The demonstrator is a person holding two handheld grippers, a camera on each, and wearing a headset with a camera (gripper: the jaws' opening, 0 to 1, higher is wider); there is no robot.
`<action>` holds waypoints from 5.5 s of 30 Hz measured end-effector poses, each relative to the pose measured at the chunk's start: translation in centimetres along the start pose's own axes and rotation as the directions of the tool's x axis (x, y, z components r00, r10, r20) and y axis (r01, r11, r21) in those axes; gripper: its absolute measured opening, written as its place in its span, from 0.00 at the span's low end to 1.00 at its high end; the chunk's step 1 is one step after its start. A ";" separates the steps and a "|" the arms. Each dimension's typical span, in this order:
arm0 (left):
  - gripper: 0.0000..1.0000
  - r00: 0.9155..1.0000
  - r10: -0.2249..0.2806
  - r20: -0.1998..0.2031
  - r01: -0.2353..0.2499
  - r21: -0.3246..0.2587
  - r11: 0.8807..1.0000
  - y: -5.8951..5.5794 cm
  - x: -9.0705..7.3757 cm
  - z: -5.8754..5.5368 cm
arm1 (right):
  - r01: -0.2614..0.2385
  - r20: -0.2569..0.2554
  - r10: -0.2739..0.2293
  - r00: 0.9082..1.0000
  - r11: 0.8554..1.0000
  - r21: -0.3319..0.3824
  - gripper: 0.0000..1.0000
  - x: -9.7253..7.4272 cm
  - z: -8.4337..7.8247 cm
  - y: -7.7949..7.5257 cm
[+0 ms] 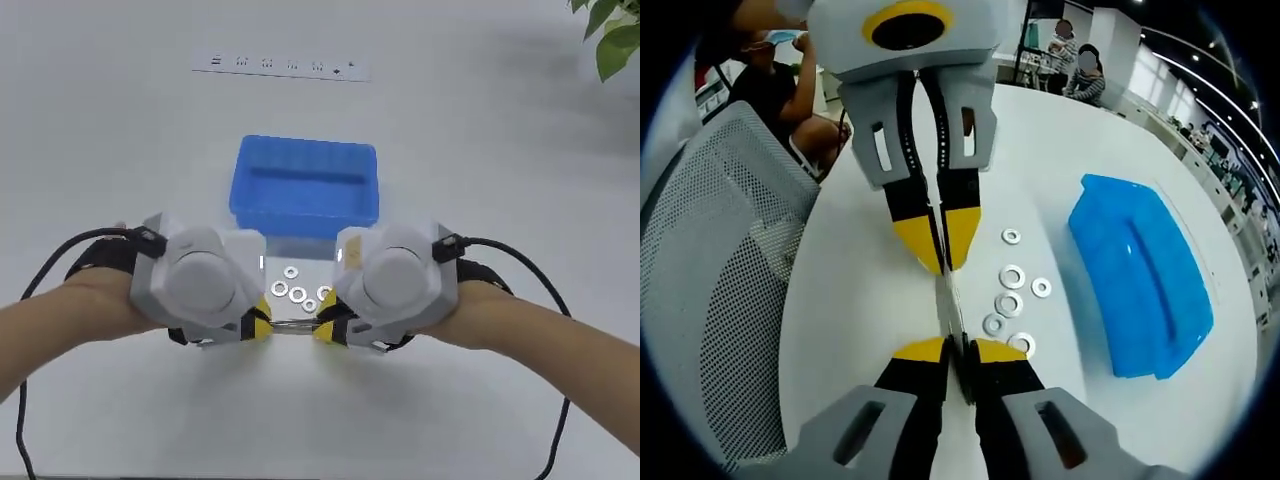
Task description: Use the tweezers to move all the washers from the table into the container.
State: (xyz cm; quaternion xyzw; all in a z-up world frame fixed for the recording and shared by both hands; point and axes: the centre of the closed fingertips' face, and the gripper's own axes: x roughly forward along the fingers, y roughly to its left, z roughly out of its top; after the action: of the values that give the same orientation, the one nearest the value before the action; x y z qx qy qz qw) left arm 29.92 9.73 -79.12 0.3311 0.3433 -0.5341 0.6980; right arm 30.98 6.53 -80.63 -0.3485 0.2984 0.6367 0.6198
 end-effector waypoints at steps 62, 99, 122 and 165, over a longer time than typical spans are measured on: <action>0.05 0.886 0.099 0.453 -0.087 -0.046 0.995 -1.1 -5.3 9.7 | 0.048 0.292 -0.051 0.955 0.999 0.017 0.12 -2.3 2.2 1.0; 0.05 0.888 0.110 0.447 -0.082 -0.082 0.993 2.2 -5.0 8.0 | 0.060 0.272 -0.090 0.958 0.991 0.116 0.37 -1.9 -0.1 -0.6; 0.05 0.883 0.115 0.455 -0.091 -0.073 0.993 2.5 -4.8 8.2 | 0.058 0.282 -0.096 0.955 0.989 0.139 0.37 -1.8 -0.2 -0.7; 0.05 0.915 0.013 0.402 0.024 -0.087 0.996 2.7 -4.7 7.5 | -0.010 0.316 0.004 0.949 1.000 0.019 0.13 -0.7 3.4 -2.3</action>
State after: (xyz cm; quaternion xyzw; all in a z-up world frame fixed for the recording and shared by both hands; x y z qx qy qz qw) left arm 32.63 6.49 -70.85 0.1816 0.2170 -0.5765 0.7665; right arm 32.97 9.02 -77.99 -0.2349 0.2030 0.6833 0.6608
